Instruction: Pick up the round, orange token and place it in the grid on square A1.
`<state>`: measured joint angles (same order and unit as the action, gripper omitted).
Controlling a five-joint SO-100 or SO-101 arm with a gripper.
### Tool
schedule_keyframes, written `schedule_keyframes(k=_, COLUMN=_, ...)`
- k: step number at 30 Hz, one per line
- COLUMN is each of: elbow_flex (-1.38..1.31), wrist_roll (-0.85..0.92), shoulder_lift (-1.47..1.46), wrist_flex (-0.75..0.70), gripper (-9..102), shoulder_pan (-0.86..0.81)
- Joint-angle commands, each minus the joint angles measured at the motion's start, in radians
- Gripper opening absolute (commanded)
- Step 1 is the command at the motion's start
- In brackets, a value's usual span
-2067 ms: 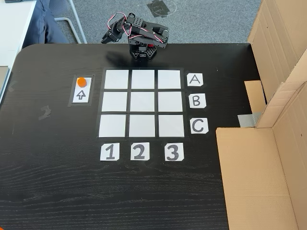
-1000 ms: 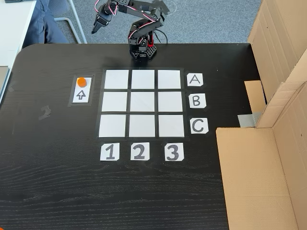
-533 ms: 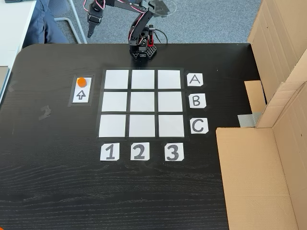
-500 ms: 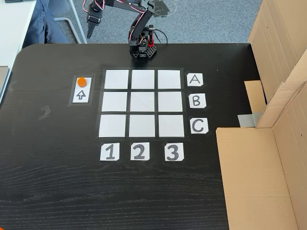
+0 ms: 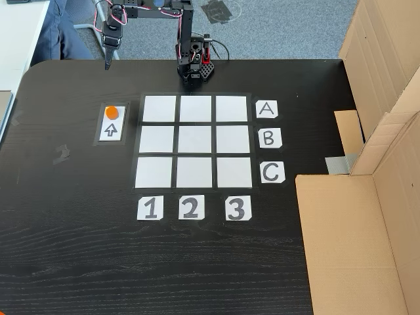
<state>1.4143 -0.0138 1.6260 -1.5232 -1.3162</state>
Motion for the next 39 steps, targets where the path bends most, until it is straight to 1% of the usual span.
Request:
schedule_keyframes(k=1, elbow_flex=-0.08, wrist_roll=-0.018, shoulder_lift=-0.06, wrist_flex=-0.005, gripper=34, shoulder_pan=0.032)
schedule_keyframes(k=23, elbow_flex=-0.301, wrist_roll=-0.046, shoulder_lift=-0.448, wrist_flex=0.008, gripper=37, shoulder_pan=0.193)
schedule_keyframes(k=39, elbow_flex=-0.354, wrist_roll=-0.075, shoulder_lift=-0.568, wrist_flex=0.006, gripper=38, shoulder_pan=0.281)
